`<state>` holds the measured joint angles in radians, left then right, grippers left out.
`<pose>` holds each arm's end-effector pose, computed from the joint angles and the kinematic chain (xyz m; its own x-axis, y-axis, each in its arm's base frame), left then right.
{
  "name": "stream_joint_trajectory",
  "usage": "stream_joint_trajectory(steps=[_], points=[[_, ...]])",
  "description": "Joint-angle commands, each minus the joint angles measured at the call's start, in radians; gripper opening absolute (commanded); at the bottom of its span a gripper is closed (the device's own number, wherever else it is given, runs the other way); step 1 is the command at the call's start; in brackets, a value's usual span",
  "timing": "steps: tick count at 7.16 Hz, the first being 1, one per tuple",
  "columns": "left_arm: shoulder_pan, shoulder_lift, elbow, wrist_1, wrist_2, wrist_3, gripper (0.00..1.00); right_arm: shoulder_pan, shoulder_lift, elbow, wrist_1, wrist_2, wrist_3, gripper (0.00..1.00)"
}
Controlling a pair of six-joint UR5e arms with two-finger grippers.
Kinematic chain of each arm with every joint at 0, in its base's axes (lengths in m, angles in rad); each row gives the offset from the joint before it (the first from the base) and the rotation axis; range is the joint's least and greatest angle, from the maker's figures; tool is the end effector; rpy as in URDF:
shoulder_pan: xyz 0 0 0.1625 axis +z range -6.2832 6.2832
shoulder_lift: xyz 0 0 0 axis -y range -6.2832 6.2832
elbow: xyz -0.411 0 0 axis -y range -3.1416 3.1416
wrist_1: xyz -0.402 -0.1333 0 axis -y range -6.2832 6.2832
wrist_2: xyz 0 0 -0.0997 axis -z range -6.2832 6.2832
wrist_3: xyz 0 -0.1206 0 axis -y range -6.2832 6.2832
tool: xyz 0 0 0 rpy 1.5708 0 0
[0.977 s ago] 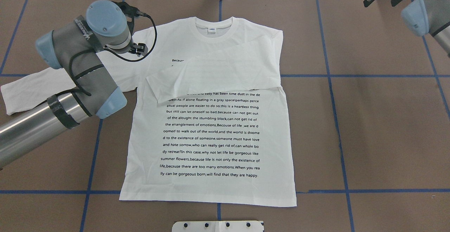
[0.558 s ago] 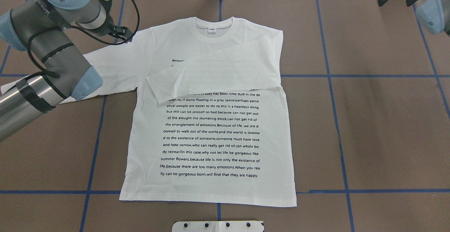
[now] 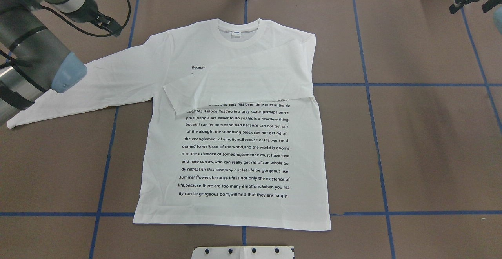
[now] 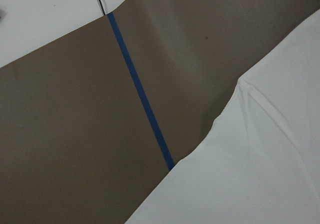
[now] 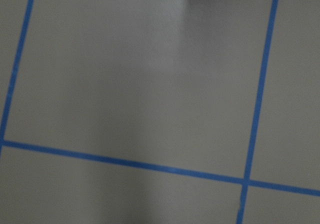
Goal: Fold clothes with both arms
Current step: 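Move the left gripper out to the other sleeve's cuff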
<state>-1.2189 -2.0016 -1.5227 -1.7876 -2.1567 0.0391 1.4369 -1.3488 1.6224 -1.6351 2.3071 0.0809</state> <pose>0.1731 -0.6646 0.4125 0.6630 0.6099 -0.4341 -0.3107 0.7518 0.5817 -0.0274 -0.5953 0.5215 0.7239 -0.1581 0.6715 0.0723 0.9854 0.1540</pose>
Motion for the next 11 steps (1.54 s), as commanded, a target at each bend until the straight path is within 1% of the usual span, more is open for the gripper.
stream_joint_trajectory(steps=[1, 2, 3, 4, 5, 6, 7, 8, 9, 10, 11], points=[[-0.120, 0.123, -0.022, -0.006, -0.132, 0.124, 1.00, 0.039, -0.247, 0.164, -0.009, -0.003, -0.078, 1.00], [-0.122, 0.162, -0.022, -0.009, -0.132, 0.123, 1.00, 0.039, -0.333, 0.230, -0.006, -0.003, -0.076, 1.00], [-0.120, 0.217, -0.020, -0.050, -0.134, 0.113, 1.00, 0.039, -0.377, 0.261, -0.006, -0.002, -0.069, 1.00], [-0.119, 0.287, -0.017, -0.155, -0.134, 0.002, 1.00, 0.039, -0.394, 0.269, -0.006, -0.003, -0.064, 1.00], [-0.111, 0.388, -0.004, -0.347, -0.126, -0.140, 1.00, 0.039, -0.394, 0.267, -0.006, -0.002, -0.061, 1.00], [-0.103, 0.435, 0.056, -0.533, -0.123, -0.257, 1.00, 0.039, -0.394, 0.270, -0.006, 0.000, -0.046, 1.00], [-0.050, 0.440, 0.126, -0.626, -0.121, -0.350, 1.00, 0.039, -0.395, 0.271, -0.006, 0.000, -0.047, 1.00], [0.011, 0.440, 0.186, -0.698, -0.120, -0.428, 0.98, 0.039, -0.394, 0.271, -0.006, -0.001, -0.047, 1.00], [0.036, 0.449, 0.203, -0.776, -0.123, -0.526, 0.94, 0.039, -0.395, 0.271, -0.006, -0.001, -0.047, 1.00], [0.106, 0.483, 0.207, -0.850, -0.118, -0.589, 0.93, 0.039, -0.395, 0.271, -0.006, -0.001, -0.047, 1.00], [0.125, 0.509, 0.207, -0.875, -0.117, -0.602, 0.93, 0.039, -0.400, 0.271, -0.006, -0.001, -0.046, 1.00]])
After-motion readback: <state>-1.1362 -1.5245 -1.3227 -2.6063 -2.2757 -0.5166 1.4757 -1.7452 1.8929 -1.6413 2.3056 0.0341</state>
